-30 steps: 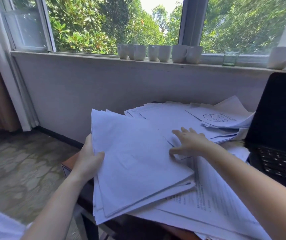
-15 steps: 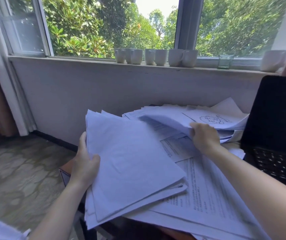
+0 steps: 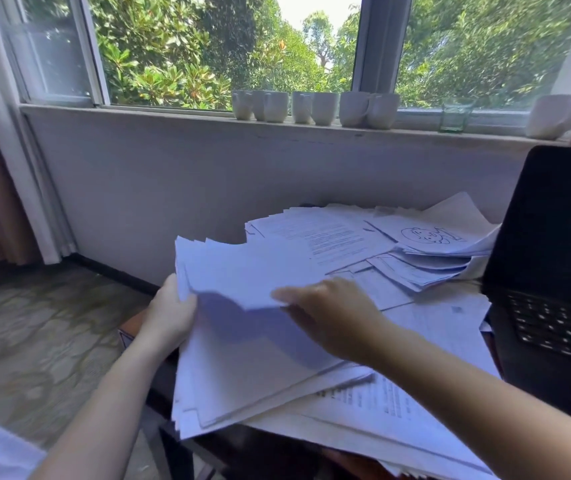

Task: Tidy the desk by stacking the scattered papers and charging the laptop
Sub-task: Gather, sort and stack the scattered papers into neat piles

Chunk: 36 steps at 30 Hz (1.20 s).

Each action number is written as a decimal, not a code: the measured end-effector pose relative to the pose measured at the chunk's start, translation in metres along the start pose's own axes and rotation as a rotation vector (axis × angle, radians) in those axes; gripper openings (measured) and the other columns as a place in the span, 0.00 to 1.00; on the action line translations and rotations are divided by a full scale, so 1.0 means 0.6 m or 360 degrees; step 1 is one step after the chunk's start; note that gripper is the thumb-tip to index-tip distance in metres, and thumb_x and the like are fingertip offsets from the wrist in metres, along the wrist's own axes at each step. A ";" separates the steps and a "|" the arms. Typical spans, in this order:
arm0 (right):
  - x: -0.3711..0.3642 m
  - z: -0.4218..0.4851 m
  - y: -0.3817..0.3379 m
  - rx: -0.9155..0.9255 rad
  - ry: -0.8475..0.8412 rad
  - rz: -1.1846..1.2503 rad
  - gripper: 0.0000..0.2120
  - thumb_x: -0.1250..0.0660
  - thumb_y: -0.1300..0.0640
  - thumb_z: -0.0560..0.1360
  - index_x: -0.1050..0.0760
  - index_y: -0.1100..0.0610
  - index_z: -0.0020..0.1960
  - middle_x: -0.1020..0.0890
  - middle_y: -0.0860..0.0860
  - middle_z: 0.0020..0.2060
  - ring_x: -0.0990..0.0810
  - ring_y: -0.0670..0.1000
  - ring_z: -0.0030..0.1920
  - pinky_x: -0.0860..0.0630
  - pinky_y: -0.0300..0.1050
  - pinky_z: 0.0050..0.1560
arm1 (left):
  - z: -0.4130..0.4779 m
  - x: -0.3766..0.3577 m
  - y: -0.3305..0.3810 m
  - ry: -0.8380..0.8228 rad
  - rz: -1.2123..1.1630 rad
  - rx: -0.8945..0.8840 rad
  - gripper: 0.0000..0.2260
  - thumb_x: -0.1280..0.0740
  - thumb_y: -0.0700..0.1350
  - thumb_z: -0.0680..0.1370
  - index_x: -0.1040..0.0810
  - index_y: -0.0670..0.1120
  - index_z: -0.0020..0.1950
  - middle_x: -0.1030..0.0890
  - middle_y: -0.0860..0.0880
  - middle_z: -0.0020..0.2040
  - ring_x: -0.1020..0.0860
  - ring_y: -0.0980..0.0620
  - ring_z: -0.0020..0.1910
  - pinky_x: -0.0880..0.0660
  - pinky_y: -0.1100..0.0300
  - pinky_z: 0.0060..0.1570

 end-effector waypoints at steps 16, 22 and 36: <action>-0.073 0.027 0.149 -0.0777 -0.0576 0.0520 0.13 0.37 0.52 0.78 0.23 0.55 0.60 0.21 0.51 0.60 0.25 0.50 0.60 0.31 0.42 0.59 | 0.022 -0.005 0.008 0.0086 -0.0009 0.0013 0.20 0.38 0.42 0.71 0.30 0.46 0.63 0.23 0.48 0.51 0.25 0.42 0.53 0.28 0.51 0.51; -0.087 0.038 0.311 -0.1307 -0.0613 -0.0058 0.25 0.36 0.49 0.75 0.34 0.53 0.70 0.31 0.55 0.69 0.34 0.58 0.68 0.34 0.49 0.64 | 0.030 -0.007 0.003 0.0177 -0.0053 -0.0117 0.22 0.37 0.38 0.72 0.30 0.50 0.65 0.22 0.53 0.47 0.24 0.43 0.52 0.27 0.52 0.50; -0.116 0.046 0.409 -0.1875 -0.0560 0.0276 0.26 0.29 0.51 0.72 0.29 0.64 0.64 0.24 0.58 0.60 0.26 0.58 0.56 0.33 0.42 0.46 | 0.033 -0.009 -0.009 0.0227 -0.0273 -0.0120 0.26 0.37 0.35 0.72 0.32 0.57 0.66 0.18 0.53 0.49 0.19 0.49 0.48 0.23 0.52 0.47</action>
Point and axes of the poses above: each hand's wrist, its own z-axis towards the middle knuckle, its own x-axis out of the back of the hand, y = z × x, the point moved 4 cm from there along z, towards the middle knuckle
